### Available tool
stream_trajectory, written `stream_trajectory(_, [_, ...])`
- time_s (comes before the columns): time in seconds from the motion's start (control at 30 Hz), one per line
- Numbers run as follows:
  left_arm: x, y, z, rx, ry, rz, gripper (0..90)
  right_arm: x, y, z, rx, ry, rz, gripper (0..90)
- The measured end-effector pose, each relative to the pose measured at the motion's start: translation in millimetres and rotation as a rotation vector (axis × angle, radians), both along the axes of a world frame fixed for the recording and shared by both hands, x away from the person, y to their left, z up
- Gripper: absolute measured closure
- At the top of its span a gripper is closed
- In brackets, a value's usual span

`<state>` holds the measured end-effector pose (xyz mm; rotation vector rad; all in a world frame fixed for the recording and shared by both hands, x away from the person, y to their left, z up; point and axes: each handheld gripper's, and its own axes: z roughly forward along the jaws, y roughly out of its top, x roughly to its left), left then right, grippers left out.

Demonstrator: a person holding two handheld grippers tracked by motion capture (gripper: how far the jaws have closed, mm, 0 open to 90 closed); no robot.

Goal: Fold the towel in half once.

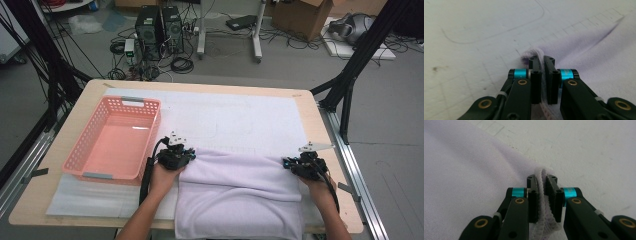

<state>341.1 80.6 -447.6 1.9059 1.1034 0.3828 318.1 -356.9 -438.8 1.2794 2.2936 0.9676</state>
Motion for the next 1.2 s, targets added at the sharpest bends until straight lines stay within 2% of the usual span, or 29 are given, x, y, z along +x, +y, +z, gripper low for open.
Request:
stream_trajectory(0.07, [2.3,2.0,4.6,-0.032,-0.015,0.027,85.4,0.4,-3.7,1.9,0.000,-0.041,-0.027,83.1])
stream_trajectory(0.13, [5.4,1.9,12.2,-0.037,-0.052,0.040,85.5,3.6,-8.8,5.6,0.031,-0.078,-0.050,83.1])
stream_trajectory(0.23, [14.8,2.1,27.2,-0.049,-0.115,0.071,85.5,11.9,-10.4,12.2,0.039,-0.137,-0.059,83.1])
stream_trajectory(0.3, [23.2,2.0,35.4,-0.050,-0.141,0.090,85.6,19.4,-8.9,17.2,0.046,-0.174,-0.058,83.1])
stream_trajectory(0.47, [41.7,0.5,38.8,-0.042,-0.164,0.118,86.2,43.8,-6.0,28.3,0.041,-0.195,-0.077,83.1])
stream_trajectory(0.5, [47.1,-0.5,39.1,-0.029,-0.166,0.123,86.3,47.8,-5.1,29.7,0.036,-0.200,-0.079,83.2])
stream_trajectory(0.57, [56.7,-0.6,39.7,-0.034,-0.157,0.134,86.5,59.8,-3.2,33.6,0.029,-0.210,-0.089,83.2])
stream_trajectory(0.6, [61.2,-0.6,39.2,-0.040,-0.164,0.143,86.6,65.6,-2.9,34.8,0.034,-0.203,-0.097,83.1])
stream_trajectory(0.7, [76.1,-2.1,42.2,-0.030,-0.140,0.157,86.7,82.4,-3.7,38.1,0.054,-0.179,-0.128,83.1])
stream_trajectory(0.73, [79.7,-2.3,44.4,-0.042,-0.151,0.164,86.6,86.8,-3.0,39.4,0.055,-0.191,-0.137,83.1])
stream_trajectory(0.8, [85.4,-3.0,49.6,-0.057,-0.145,0.173,86.5,95.1,-2.2,42.5,0.065,-0.188,-0.157,83.0])
stream_trajectory(0.87, [85.3,-4.0,49.5,-0.080,-0.147,0.162,84.9,100.6,-2.4,42.8,0.077,-0.185,-0.177,79.7])
stream_trajectory(0.9, [84.5,-4.6,48.6,-0.077,-0.141,0.158,78.4,102.0,-2.8,41.6,0.083,-0.173,-0.186,73.3])
stream_trajectory(0.93, [83.0,-4.4,47.2,-0.084,-0.130,0.157,67.5,102.3,-3.9,40.2,0.090,-0.160,-0.203,64.0])
stream_trajectory(0.97, [80.3,-3.4,45.4,-0.096,-0.131,0.149,62.5,101.7,-5.4,39.2,0.101,-0.142,-0.221,58.6])
stream_trajectory(1.0, [76.9,-2.2,43.9,-0.100,-0.141,0.149,59.6,100.4,-7.2,38.8,0.107,-0.132,-0.220,56.9])
stream_trajectory(1.07, [70.4,0.8,41.9,-0.108,-0.154,0.147,55.1,94.0,-10.5,40.9,0.093,-0.147,-0.225,52.8])
stream_trajectory(1.1, [66.3,2.1,41.1,-0.119,-0.169,0.153,54.0,90.2,-13.0,43.1,0.105,-0.154,-0.232,52.2])
stream_trajectory(1.17, [57.8,4.0,38.7,-0.132,-0.179,0.140,53.8,81.4,-19.6,49.3,0.127,-0.160,-0.238,52.8])
stream_trajectory(1.2, [54.7,4.3,37.4,-0.133,-0.180,0.132,53.5,77.2,-21.8,52.2,0.122,-0.165,-0.240,54.7])
